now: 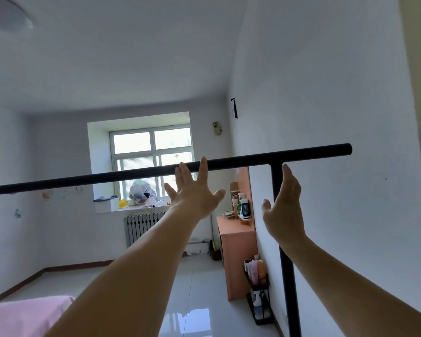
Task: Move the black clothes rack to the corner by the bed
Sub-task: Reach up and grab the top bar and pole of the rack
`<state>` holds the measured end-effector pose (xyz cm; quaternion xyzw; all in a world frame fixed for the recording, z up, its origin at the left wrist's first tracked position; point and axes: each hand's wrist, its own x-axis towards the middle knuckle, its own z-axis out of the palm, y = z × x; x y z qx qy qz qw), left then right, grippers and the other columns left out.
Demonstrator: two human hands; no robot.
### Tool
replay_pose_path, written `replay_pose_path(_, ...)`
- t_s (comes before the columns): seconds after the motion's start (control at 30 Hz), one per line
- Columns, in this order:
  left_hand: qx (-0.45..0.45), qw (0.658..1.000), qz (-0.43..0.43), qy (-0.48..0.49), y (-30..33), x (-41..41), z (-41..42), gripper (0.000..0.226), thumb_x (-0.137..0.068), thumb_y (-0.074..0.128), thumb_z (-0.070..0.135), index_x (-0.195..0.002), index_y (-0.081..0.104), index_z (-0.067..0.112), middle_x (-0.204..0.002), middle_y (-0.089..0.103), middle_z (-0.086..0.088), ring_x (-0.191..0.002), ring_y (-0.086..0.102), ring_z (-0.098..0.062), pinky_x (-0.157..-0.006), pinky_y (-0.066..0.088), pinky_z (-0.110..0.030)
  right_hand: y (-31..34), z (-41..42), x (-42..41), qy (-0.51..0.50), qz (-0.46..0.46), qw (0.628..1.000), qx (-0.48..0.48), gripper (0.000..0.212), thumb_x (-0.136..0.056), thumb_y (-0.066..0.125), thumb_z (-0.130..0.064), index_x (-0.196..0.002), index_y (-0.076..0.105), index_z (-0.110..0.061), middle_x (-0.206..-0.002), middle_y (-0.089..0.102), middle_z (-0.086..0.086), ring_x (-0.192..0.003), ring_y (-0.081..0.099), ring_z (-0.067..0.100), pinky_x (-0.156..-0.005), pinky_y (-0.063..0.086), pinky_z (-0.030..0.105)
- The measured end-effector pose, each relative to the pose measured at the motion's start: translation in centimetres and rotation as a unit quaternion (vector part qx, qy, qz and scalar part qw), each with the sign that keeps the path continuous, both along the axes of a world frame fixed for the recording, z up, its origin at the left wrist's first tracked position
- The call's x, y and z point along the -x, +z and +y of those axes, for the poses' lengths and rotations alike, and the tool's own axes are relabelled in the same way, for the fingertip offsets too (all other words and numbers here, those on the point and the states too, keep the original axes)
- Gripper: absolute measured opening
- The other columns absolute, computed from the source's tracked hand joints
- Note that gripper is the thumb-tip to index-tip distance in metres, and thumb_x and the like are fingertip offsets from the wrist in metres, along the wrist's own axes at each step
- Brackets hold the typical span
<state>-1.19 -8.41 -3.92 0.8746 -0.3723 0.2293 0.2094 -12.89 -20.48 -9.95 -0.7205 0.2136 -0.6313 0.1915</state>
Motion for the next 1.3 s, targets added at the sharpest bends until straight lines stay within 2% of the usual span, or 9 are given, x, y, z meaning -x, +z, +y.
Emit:
replay_pose_path(0.1, -0.001, 1.0, 0.003, -0.005, 0.1, -0.1, -0.3, 0.091, -0.083, 0.042, 0.067, -0.143, -0.021, 0.042, -0.156, -0.029, -0.013, -0.145, -0.024, -0.03, -0.114, -0.007, -0.059, -0.3, -1.4, 0.3, 0.03, 0.022, 0.995, -0.097, 0.045, -0.092, 0.053, -0.013, -0.134, 0.038, -0.006, -0.131, 0.055, 0.02, -0.111, 0.06, 0.033, -0.093, 0.052, 0.037)
replay_pose_path(0.2, 0.002, 1.0, 0.004, -0.012, 0.0, -0.2, -0.8, 0.088, -0.081, 0.037, 0.072, -0.144, -0.017, 0.043, -0.156, -0.03, -0.012, -0.144, -0.026, -0.029, -0.114, -0.008, -0.059, -0.6, -2.4, 0.7, 0.07, 0.044, 0.988, -0.13, 0.03, -0.093, 0.052, -0.016, -0.121, 0.048, -0.003, -0.112, 0.064, 0.019, -0.099, 0.062, 0.033, -0.084, 0.05, 0.036)
replay_pose_path(0.4, 0.013, 1.0, -0.012, -0.016, -0.6, -1.0, -1.6, 0.096, -0.075, 0.039, 0.077, -0.142, -0.02, 0.044, -0.153, -0.035, -0.012, -0.142, -0.032, -0.029, -0.113, -0.011, -0.057, -0.6, -2.6, 0.7, 0.082, 0.03, 0.987, -0.134, 0.031, -0.093, 0.053, -0.014, -0.12, 0.049, -0.002, -0.113, 0.063, 0.018, -0.102, 0.061, 0.032, -0.09, 0.05, 0.037)
replay_pose_path(0.7, -0.008, 0.999, -0.025, -0.023, -0.9, -2.3, -1.2, 0.107, -0.069, 0.047, 0.079, -0.139, -0.028, 0.045, -0.152, -0.038, -0.012, -0.141, -0.034, -0.028, -0.112, -0.014, -0.057, -1.0, -1.9, 0.2, 0.076, 0.004, 0.989, -0.125, 0.032, -0.092, 0.055, -0.016, -0.12, 0.049, -0.003, -0.115, 0.063, 0.017, -0.104, 0.061, 0.029, -0.09, 0.051, 0.035)
replay_pose_path(0.9, -0.06, 0.998, 0.007, -0.024, 0.9, -2.5, 0.3, 0.1, -0.074, 0.048, 0.074, -0.142, -0.019, 0.045, -0.157, -0.025, -0.013, -0.145, -0.023, -0.029, -0.111, -0.014, -0.063, -1.2, -1.0, -0.4, 0.069, -0.013, 0.99, -0.119, 0.033, -0.091, 0.057, -0.016, -0.12, 0.049, -0.003, -0.117, 0.063, 0.016, -0.108, 0.061, 0.029, -0.09, 0.046, 0.027)
replay_pose_path(1.03, -0.05, 0.997, 0.041, -0.033, 1.7, -1.6, 0.5, 0.095, -0.074, 0.033, 0.08, -0.148, -0.009, 0.037, -0.159, -0.023, -0.006, -0.148, -0.016, -0.028, -0.111, -0.006, -0.069, -1.5, 0.1, -1.1, 0.059, -0.043, 0.99, -0.123, 0.033, -0.09, 0.058, -0.017, -0.12, 0.049, -0.004, -0.117, 0.063, 0.016, -0.107, 0.061, 0.029, -0.093, 0.048, 0.031)
replay_pose_path(1.13, -0.006, 0.996, 0.044, -0.071, 1.8, 0.0, -0.4, 0.099, -0.076, 0.033, 0.078, -0.151, -0.004, 0.024, -0.161, -0.018, -0.006, -0.149, -0.005, -0.03, -0.114, 0.002, -0.068, -1.8, 0.3, -1.6, 0.065, -0.065, 0.985, -0.143, 0.031, -0.091, 0.056, -0.021, -0.116, 0.051, -0.004, -0.111, 0.065, 0.015, -0.1, 0.063, 0.028, -0.086, 0.048, 0.029)
replay_pose_path(1.23, 0.009, 0.989, 0.09, -0.117, 1.5, 1.8, -1.7, 0.104, -0.074, 0.041, 0.077, -0.15, -0.008, 0.027, -0.159, -0.021, -0.012, -0.147, 0.009, -0.04, -0.116, 0.011, -0.063, -2.6, 0.1, -2.2, 0.067, -0.062, 0.984, -0.154, 0.03, -0.092, 0.053, -0.026, -0.112, 0.053, -0.005, -0.102, 0.068, 0.015, -0.088, 0.063, 0.023, -0.077, 0.046, 0.025)
replay_pose_path(1.3, 0.009, 0.988, 0.096, -0.124, 1.5, 2.8, -3.0, 0.109, -0.07, 0.046, 0.079, -0.15, -0.009, 0.027, -0.158, -0.023, -0.014, -0.146, 0.009, -0.043, -0.117, 0.012, -0.061, -3.0, -0.2, -2.5, 0.058, -0.062, 0.984, -0.157, 0.029, -0.092, 0.053, -0.028, -0.109, 0.055, -0.004, -0.098, 0.068, 0.015, -0.08, 0.06, 0.018, -0.073, 0.047, 0.025)
